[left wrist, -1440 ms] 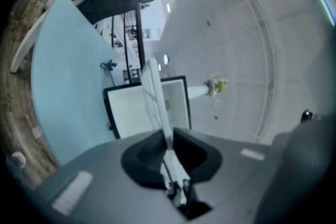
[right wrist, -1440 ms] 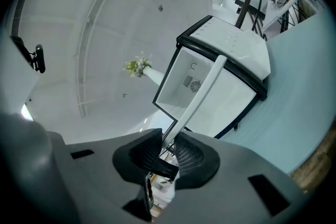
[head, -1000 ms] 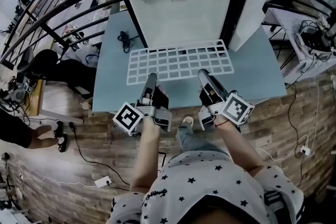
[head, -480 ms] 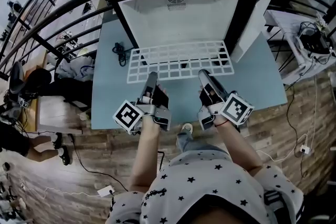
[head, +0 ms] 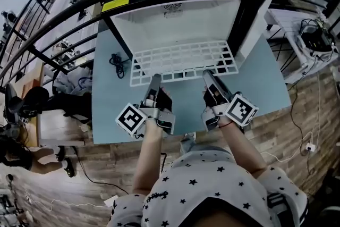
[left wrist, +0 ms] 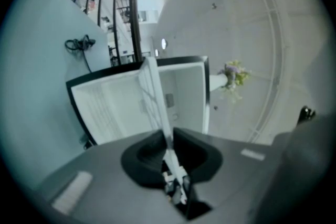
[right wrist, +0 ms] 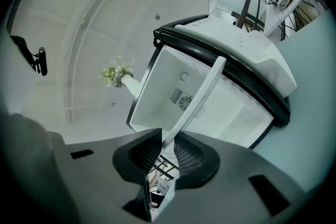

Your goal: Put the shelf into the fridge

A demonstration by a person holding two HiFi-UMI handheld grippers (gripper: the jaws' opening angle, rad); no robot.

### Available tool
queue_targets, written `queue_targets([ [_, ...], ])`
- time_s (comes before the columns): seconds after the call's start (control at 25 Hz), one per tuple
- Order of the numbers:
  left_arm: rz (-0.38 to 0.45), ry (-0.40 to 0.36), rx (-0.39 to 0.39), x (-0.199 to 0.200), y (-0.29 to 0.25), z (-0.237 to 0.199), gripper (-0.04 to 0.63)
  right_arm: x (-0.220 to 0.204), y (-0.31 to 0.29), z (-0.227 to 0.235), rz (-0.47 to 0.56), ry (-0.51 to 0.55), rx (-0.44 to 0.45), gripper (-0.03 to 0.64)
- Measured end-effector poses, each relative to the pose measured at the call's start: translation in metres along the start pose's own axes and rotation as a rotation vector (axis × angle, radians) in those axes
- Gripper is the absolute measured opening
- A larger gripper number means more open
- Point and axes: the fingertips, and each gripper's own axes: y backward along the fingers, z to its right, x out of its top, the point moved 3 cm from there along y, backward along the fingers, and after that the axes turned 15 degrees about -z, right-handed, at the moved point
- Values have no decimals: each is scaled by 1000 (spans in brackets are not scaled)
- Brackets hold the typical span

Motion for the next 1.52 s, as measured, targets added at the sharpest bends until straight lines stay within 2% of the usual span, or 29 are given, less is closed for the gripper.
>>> queue_targets([
  [1.52,-11,-19,4,13,-28,-11,43,20,-23,24,-10,-41,22,63],
])
